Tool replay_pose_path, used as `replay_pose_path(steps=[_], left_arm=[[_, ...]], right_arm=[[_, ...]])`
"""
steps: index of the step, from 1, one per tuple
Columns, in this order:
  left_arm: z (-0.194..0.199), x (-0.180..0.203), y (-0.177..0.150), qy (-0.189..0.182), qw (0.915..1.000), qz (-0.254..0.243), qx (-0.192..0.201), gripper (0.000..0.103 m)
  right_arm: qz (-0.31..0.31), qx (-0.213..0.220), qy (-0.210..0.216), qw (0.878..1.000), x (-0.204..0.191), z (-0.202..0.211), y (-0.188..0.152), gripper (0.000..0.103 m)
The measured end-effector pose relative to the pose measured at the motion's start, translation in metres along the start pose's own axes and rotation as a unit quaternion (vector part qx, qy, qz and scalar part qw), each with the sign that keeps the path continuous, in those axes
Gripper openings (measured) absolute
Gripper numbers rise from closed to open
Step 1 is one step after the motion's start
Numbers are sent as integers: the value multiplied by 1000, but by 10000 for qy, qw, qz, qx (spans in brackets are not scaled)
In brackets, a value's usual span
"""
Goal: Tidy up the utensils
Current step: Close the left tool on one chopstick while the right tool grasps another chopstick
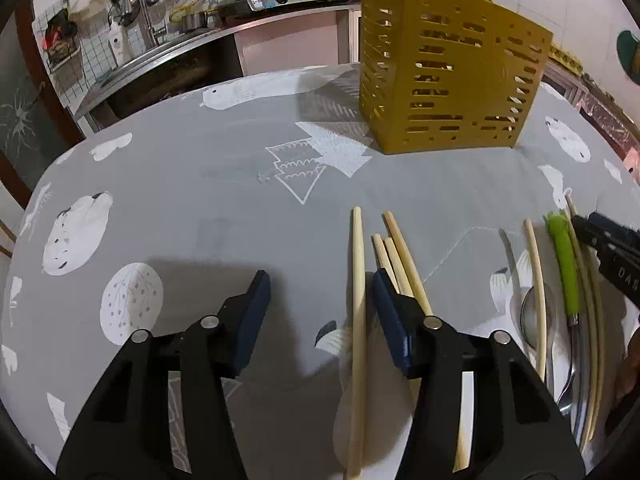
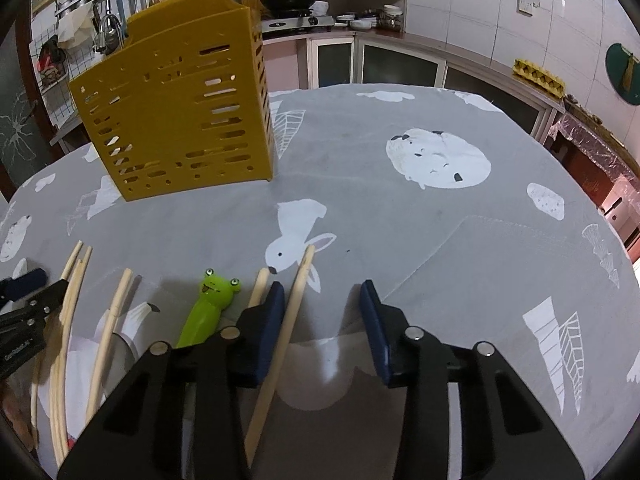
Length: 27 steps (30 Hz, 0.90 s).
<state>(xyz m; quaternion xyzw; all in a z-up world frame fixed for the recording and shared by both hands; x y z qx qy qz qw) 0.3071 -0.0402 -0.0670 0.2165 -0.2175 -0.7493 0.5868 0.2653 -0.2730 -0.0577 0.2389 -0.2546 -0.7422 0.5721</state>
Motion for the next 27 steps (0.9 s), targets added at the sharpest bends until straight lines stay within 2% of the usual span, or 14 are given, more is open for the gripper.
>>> replay_pose_path(steps=[2, 7, 12, 17, 22, 27], left_arm=[[-2, -1, 3, -36, 10000, 31, -37, 40], [-8, -1, 11, -94, 9998, 99, -112, 30], [-11, -2, 14, -102, 9998, 134, -139, 18], [-12, -11, 17, -257, 9989, 320, -207, 6], [-11, -20, 16, -473, 9971, 560, -205, 5], [-2, -23, 17, -387, 9973, 624, 9, 5]], right_arm=[[-11, -21, 11, 10000, -2, -1, 1, 34], [-52, -78, 69, 9999, -5, -8, 7, 29], [-77, -85, 211, 9997, -6, -8, 9, 11], [39, -77, 223, 9997, -12, -9, 10, 9], [67, -39, 353, 9993, -14, -6, 10, 8], [102, 96, 443, 9989, -15, 0, 11, 7]])
Point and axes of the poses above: each gripper's, at about its wrist camera, not at the fingertips, and z roughly against the way its jaws point, x to its right, y to its top, the point moved 1 cm from there along -z, roughly the way its jaws point, and after that the axes turned 1 degree about -z, right-handed, at the moved point
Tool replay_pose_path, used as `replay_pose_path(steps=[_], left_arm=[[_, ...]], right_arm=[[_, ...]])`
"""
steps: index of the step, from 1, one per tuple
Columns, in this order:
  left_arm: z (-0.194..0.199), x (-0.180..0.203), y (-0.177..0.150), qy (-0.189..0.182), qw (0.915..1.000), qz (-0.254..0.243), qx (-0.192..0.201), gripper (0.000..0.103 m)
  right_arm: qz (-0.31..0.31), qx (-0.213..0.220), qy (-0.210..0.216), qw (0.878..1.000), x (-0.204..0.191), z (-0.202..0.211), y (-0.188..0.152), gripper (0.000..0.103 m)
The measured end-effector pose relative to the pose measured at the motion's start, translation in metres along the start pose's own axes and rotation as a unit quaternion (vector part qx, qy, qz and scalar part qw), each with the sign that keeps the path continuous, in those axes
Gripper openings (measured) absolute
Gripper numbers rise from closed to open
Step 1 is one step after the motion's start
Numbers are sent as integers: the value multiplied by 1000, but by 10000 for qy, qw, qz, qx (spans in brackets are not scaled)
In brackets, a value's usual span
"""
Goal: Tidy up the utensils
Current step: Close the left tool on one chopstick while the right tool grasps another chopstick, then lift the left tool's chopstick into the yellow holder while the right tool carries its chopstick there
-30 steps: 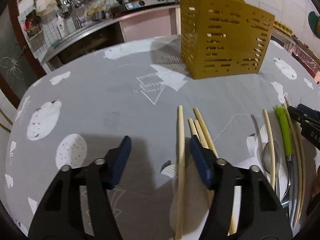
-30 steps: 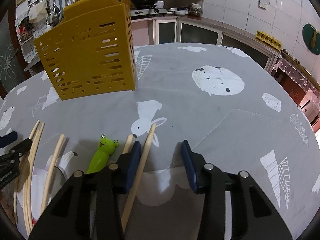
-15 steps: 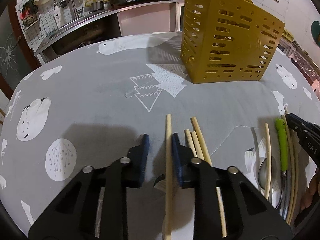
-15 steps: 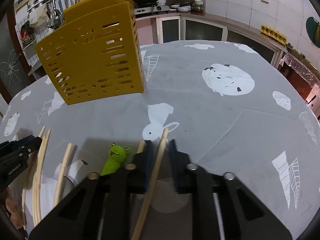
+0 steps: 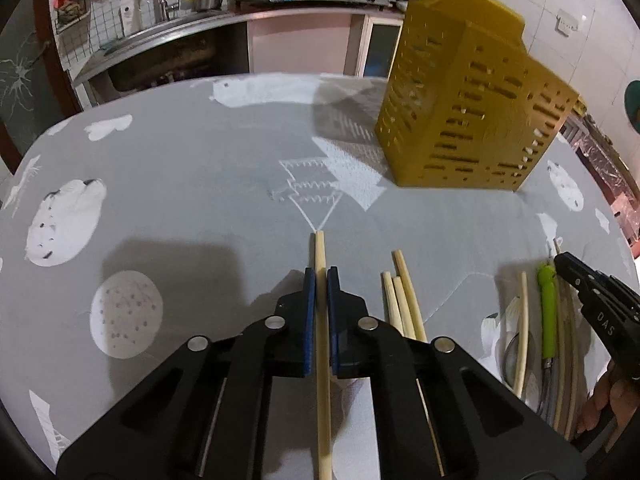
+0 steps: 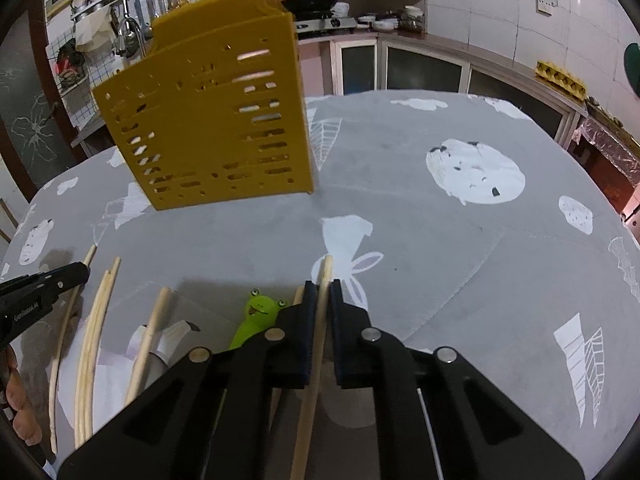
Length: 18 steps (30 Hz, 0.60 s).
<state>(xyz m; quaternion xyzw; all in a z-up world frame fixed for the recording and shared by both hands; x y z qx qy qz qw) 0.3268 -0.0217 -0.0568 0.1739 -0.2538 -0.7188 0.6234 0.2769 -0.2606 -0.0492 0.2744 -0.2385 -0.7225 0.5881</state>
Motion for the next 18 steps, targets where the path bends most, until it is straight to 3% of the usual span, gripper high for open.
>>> replay_pose_path(steps=[9, 18], left_arm=[[48, 3, 3, 202, 9964, -43, 817, 5], [126, 11, -10, 433, 9799, -181, 1937, 5]], right_arm=[[18, 549, 120, 9984, 1, 31, 8, 6], [36, 1474, 328, 9885, 7, 90, 13, 6]])
Point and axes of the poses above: each gripper's, at about its wrist camera, not at the fingertips, and z roughly against the way its jaws point, x to its right, y to its top, the point moved 1 cm from there along -z, roughly the way its jaws point, and after that the axes turned 1 degree about -z, right-handed, at the moved point
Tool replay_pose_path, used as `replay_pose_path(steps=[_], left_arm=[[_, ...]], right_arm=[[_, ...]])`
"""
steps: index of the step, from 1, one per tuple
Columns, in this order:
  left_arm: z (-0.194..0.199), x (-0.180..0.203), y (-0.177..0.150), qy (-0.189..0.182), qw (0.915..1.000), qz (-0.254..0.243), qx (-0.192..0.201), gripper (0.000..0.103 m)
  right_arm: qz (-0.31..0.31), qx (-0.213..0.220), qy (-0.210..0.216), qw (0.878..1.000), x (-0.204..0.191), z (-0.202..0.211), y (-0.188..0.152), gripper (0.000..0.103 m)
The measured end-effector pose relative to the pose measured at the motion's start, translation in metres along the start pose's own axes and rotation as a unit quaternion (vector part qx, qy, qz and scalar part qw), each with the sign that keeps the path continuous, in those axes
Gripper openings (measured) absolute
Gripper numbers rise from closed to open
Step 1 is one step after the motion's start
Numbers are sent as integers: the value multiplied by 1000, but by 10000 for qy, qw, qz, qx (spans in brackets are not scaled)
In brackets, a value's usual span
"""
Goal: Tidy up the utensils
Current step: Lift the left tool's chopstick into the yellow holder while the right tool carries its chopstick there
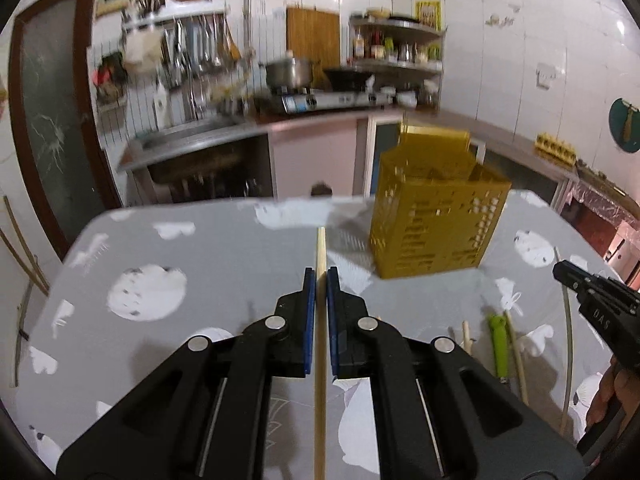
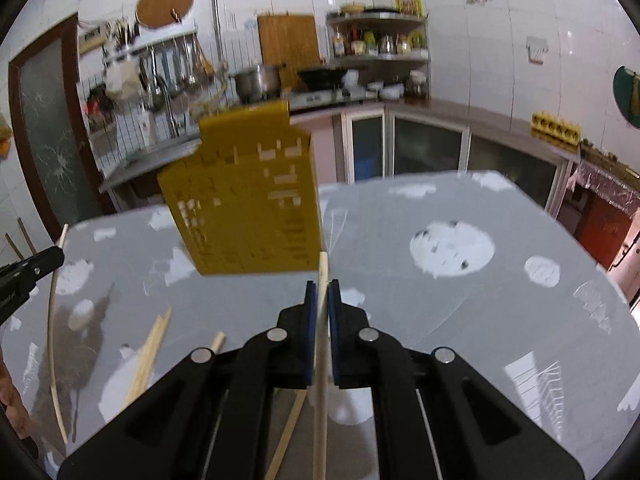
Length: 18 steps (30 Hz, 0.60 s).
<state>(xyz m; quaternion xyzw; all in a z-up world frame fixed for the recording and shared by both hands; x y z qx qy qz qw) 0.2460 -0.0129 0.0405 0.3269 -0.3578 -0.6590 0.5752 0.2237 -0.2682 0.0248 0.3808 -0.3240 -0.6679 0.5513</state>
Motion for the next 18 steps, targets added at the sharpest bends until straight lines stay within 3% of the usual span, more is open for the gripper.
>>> replay_pose_path(steps=[7, 18], left_arm=[[38, -2, -2, -121, 9982, 206, 548, 5], [51, 2, -10, -17, 9960, 98, 885, 5]], right_arm=[[-88, 588, 180, 9981, 8, 38, 8, 6], [317, 1167, 185, 9925, 1, 72, 7, 6]])
Point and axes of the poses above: each gripper's, at about its wrist camera, not at the fingertips, and z roughly against the way its jaws point, x to its right, y to its top, the point moved 1 cm from there along -z, roughly the way its jaws point, and after that the axes turned 1 degree about -z, right-handed, at the moved point
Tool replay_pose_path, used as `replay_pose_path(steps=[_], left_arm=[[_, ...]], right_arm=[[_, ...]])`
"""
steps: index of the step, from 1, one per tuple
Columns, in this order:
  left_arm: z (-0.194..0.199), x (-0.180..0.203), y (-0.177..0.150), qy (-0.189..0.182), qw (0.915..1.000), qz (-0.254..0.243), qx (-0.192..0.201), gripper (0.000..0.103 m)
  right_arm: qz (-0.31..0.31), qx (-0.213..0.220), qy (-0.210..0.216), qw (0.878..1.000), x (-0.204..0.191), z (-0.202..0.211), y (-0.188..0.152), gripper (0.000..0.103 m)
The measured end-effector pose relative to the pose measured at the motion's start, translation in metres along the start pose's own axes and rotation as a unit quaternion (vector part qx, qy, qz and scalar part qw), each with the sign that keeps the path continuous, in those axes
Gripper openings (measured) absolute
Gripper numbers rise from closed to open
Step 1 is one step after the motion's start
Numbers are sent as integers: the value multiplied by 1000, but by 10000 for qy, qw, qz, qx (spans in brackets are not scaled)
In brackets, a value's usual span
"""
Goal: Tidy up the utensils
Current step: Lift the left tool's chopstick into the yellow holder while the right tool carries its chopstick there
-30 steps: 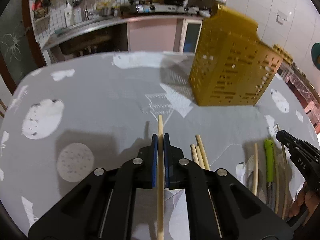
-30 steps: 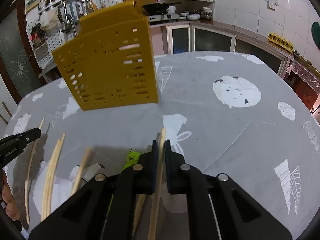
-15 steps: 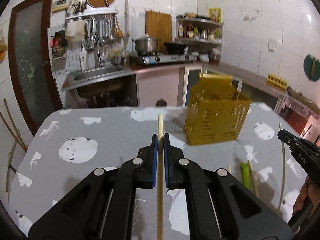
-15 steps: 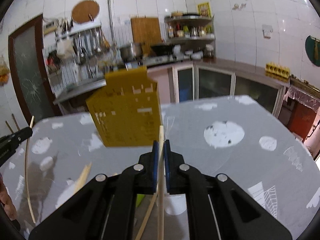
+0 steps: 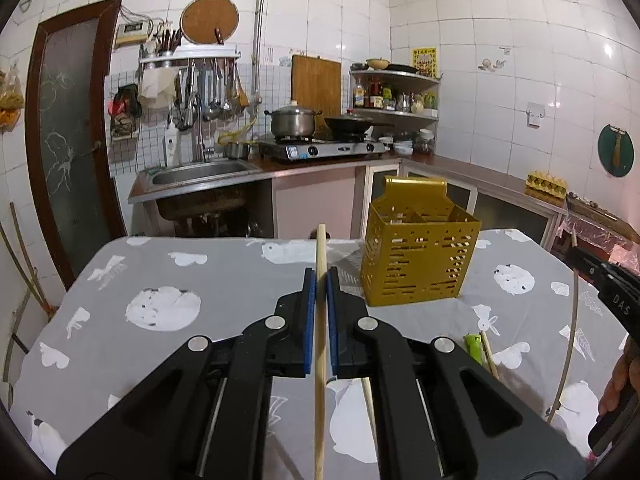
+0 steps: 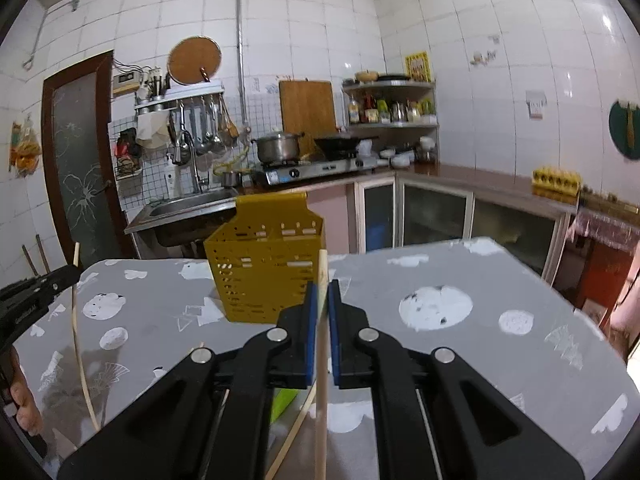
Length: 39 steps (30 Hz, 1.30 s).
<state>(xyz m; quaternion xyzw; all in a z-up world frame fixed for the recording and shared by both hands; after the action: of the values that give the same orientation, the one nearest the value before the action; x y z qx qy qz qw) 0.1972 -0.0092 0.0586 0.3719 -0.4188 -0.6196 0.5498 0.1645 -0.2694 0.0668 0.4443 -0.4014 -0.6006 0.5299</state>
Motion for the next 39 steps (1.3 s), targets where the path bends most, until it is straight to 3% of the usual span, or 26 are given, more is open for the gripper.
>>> replay_pose_path(steps=[11, 21, 31, 36, 39], left_arm=[[11, 9, 35, -48, 9986, -55, 532, 5], [-11, 41, 126, -254, 9928, -207, 1155, 5], [-84, 79, 202, -508, 9862, -91, 1576, 5], [-134, 91, 199, -602, 9864, -52, 1528, 5], [-163, 93, 188, -607, 9882, -25, 1410, 5]], right_arm=[[84, 526, 52, 9986, -4, 0, 38, 6], [201, 1084, 57, 9939, -11, -27, 120, 6], [-170, 1542, 183, 9877, -9, -87, 186, 6], [-464, 1604, 289, 9855, -8, -125, 193, 6], [-322, 1589, 275, 9864, -15, -145, 183, 6]])
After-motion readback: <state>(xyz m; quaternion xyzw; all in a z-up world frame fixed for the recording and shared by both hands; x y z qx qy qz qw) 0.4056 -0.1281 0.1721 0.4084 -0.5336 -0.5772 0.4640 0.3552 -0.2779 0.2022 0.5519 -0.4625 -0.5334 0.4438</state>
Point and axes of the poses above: each gripper's, at about its wrist camera, not at the fingertips, and z roughly against the way its jaws point, x to its right, y to its top, the point moved 1 cm from there along -z, roughly the way its jaws point, and after that the axes turned 1 degree about -z, right-handed, at the moved point
